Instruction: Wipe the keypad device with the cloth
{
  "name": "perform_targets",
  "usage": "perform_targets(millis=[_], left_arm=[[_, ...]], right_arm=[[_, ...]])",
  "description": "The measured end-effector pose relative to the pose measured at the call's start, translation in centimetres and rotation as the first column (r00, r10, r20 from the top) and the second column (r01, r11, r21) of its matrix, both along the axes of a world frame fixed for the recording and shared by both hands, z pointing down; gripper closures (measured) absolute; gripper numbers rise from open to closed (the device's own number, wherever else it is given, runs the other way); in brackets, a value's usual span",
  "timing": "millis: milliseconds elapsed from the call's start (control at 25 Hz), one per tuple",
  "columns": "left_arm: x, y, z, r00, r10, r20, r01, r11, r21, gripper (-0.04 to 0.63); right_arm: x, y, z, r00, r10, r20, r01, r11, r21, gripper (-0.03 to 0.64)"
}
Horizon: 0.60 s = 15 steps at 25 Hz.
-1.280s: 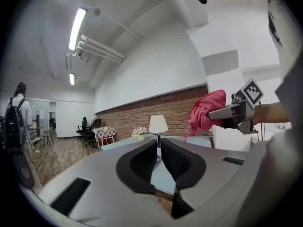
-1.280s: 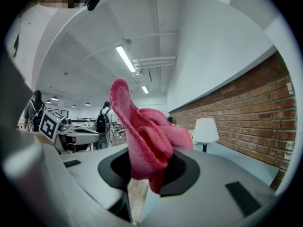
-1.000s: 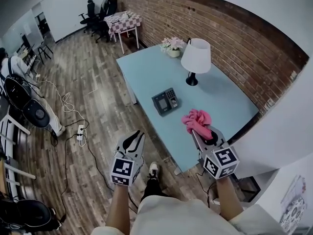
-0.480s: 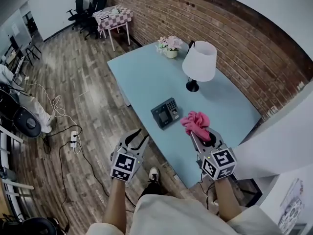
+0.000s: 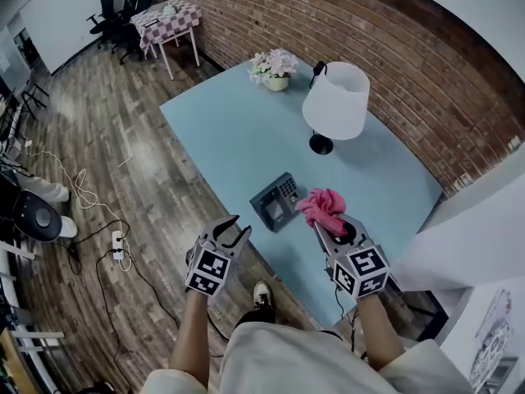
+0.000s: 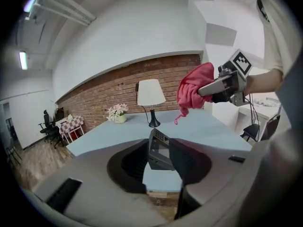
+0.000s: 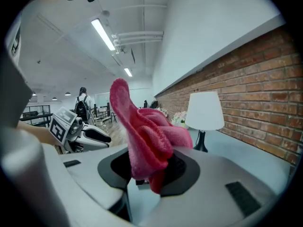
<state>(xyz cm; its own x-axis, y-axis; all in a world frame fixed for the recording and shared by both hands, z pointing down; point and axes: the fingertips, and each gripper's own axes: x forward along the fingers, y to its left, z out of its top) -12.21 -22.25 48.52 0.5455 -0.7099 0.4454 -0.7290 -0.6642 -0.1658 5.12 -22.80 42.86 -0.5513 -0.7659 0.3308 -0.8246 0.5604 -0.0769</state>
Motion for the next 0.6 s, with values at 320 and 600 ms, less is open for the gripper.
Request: perform_targets(millis=[320,600], left_arm=[[-0.1,-4.8,3.5,0.996,0.011,-0.092,-0.021,0.993,-0.112,0.422],[-0.1,-7.7,6.9,0.988,-0.006,-0.151,-0.031,0.970,-0.242,0.407]], right_arm=[[-1.7,-3.2,4.6,0.999,0.023,-0.041,-0.026,0.995,-0.092,0.480],[-3.1,-4.9,7.4,0.998,0.042,-0.048,-0.049,0.989,-0.139,0.480]])
